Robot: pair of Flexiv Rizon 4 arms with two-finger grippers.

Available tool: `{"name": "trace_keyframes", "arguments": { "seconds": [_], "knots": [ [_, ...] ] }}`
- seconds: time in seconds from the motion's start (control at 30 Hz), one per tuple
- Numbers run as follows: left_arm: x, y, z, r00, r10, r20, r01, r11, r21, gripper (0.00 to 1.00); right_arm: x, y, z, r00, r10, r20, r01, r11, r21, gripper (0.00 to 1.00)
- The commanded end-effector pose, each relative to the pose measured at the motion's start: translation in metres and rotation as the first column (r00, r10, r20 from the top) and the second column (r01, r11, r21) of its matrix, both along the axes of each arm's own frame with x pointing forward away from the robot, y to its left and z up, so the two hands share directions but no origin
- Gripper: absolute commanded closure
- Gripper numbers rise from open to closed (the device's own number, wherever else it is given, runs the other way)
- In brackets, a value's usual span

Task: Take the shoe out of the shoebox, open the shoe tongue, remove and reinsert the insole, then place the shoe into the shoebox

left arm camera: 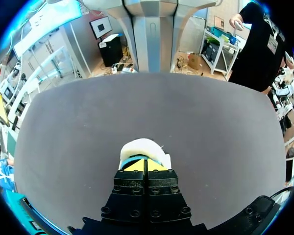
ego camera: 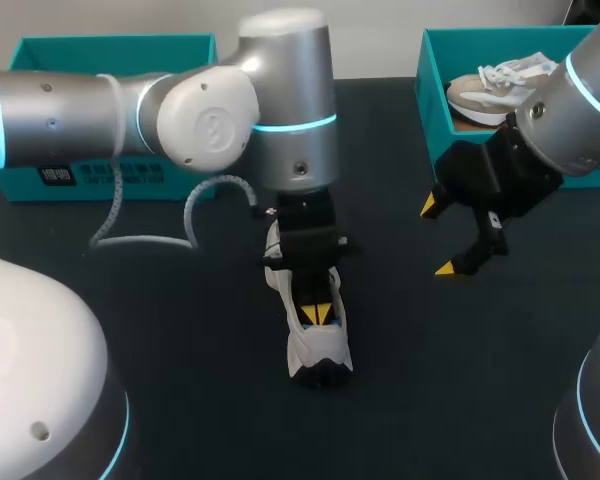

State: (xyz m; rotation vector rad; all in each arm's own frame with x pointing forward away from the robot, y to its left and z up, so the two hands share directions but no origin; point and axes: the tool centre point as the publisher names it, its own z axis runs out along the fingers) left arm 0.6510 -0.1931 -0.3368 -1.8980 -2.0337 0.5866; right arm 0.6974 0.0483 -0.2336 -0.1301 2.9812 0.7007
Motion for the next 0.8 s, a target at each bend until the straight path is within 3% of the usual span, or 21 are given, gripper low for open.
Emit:
{"name": "trace_keyframes", "arguments": {
  "seconds": [0.03,0.23,0.8],
  "knots": [
    [0.0,-0.002,-0.006,1.0,0.019,-0.019,-0.019,1.0,-0.011,1.0,0.0,0.0,-0.001,1.0,0.0,0.001,0.0,1.0,-0.001,0.0],
    [0.007,0.002,0.004,0.999,0.042,-0.018,-0.043,0.998,-0.036,1.0,0.0,0.0,-0.001,1.0,0.0,0.001,0.0,1.0,-0.001,0.0],
    [-0.01,-0.012,-0.027,0.999,0.006,-0.048,-0.007,1.0,-0.008,1.0,0.0,0.0,-0.001,1.0,0.0,0.001,0.0,1.0,-0.001,0.0]
  ]
}}
